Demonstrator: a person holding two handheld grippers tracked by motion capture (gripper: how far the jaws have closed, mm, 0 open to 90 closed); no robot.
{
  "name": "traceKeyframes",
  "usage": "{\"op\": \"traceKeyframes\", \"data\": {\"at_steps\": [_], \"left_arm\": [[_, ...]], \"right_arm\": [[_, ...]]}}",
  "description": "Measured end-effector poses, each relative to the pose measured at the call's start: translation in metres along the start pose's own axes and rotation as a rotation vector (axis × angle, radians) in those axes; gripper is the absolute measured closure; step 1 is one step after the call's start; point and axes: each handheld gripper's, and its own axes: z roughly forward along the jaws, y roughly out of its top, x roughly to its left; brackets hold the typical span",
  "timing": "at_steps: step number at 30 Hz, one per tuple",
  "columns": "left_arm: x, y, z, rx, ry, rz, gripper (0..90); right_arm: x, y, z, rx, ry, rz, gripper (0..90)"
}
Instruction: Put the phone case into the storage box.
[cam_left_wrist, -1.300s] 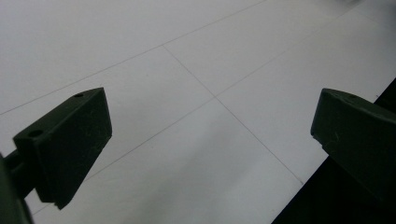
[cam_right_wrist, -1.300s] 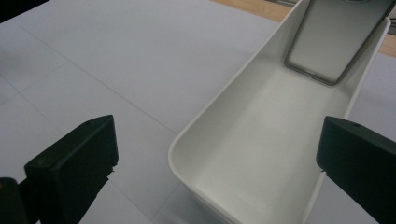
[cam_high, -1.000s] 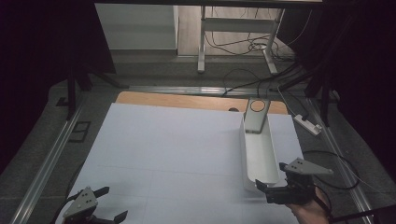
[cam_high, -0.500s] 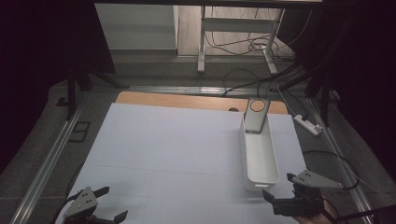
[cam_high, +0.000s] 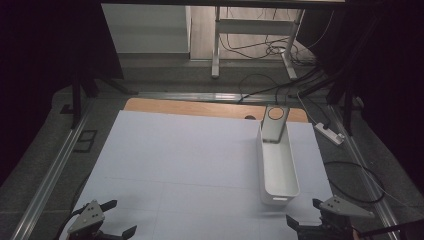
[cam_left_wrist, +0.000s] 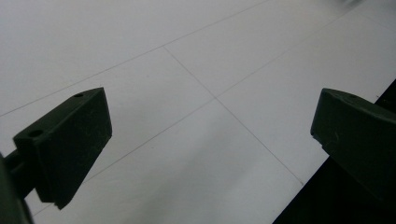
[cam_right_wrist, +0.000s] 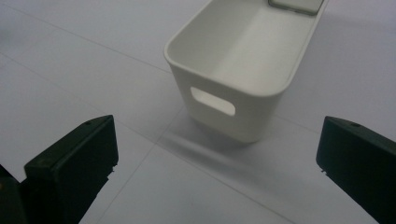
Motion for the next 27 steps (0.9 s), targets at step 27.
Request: {"op": "traceKeyframes", "data": {"at_steps": [27], "left_arm": [[-0.001, -0.002, -0.004, -0.018, 0.025, 0.009, 0.0]], "right_arm": [[0.009, -0.041, 0.004, 0.050, -0.077, -0.001, 0.0]]}}
